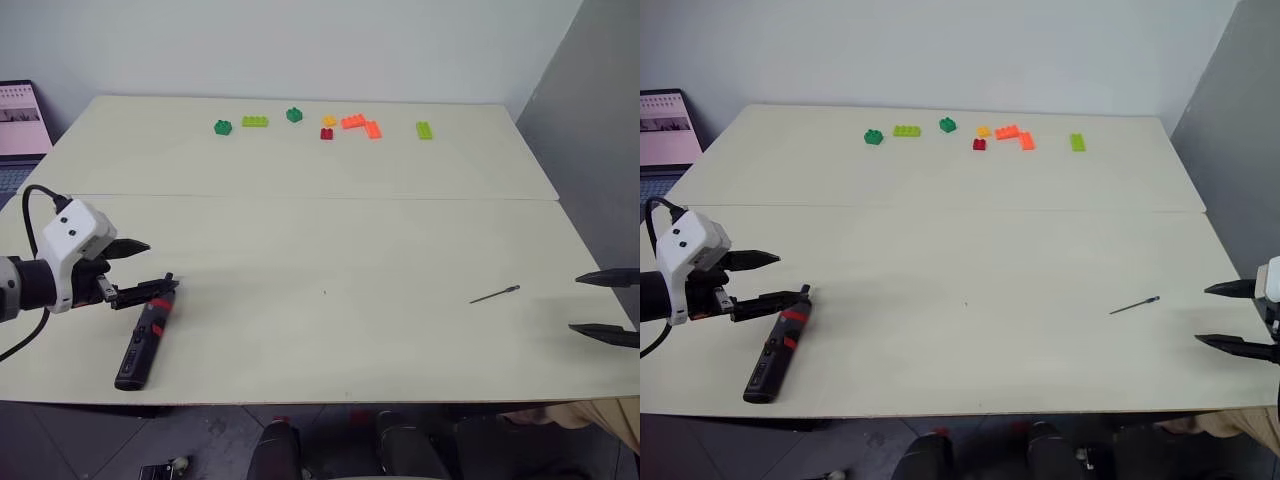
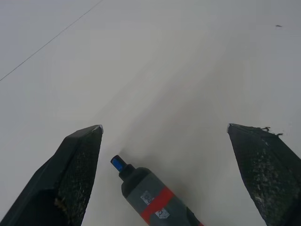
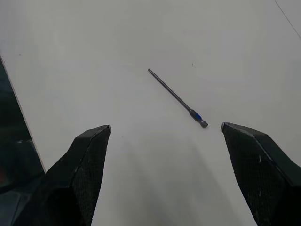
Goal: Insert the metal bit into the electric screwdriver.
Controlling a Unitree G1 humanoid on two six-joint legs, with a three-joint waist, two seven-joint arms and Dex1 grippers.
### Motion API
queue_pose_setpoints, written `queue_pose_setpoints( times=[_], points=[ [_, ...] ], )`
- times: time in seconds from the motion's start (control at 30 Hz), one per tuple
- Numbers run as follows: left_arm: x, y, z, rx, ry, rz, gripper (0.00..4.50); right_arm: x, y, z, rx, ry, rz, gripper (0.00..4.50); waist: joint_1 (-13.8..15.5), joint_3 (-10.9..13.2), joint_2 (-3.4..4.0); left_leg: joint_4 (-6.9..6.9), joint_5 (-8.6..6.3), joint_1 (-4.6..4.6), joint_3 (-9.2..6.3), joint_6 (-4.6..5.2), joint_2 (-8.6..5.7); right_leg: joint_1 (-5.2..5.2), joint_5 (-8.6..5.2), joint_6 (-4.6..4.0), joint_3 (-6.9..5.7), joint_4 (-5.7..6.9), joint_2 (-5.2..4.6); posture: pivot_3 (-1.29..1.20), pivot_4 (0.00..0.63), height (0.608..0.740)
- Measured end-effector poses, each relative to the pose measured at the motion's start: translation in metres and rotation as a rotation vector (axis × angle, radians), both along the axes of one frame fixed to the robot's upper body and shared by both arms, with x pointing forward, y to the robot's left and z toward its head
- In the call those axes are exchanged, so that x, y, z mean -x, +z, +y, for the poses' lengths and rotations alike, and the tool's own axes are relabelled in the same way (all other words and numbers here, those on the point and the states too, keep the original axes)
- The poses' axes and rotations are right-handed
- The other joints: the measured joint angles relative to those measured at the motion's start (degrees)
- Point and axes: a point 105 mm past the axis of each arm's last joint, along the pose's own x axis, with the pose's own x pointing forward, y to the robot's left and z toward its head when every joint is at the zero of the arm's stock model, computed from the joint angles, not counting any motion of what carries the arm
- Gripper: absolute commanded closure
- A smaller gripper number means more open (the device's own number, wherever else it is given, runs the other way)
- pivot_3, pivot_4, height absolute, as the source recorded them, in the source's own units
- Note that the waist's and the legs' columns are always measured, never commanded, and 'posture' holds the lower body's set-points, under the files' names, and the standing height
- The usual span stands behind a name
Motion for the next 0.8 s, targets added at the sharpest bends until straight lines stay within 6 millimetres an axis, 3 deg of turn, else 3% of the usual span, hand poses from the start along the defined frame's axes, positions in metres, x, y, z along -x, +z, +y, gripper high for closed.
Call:
queue_pose_setpoints(
  times=[0.63,0.8],
  points=[
    [0.005,-0.003,0.01,-0.02,0.04,0.008,0.07,-0.006,-0.006,0.007,0.015,0.043,-0.03,0.54,0.0,0.04,0.06,0.07,0.0,0.01,0.0,0.0,0.0,0.02,0.14,-0.14,0.0,0.06,0.0,0.0,0.15,0.74],
    [0.008,-0.007,0.027,-0.084,0.06,0.023,0.07,-0.006,-0.007,0.005,0.02,0.04,-0.029,0.54,0.0,0.04,0.07,0.08,0.0,0.01,0.0,0.0,-0.01,0.02,0.14,-0.14,-0.01,0.07,0.0,0.0,0.15,0.74]
  ],
)
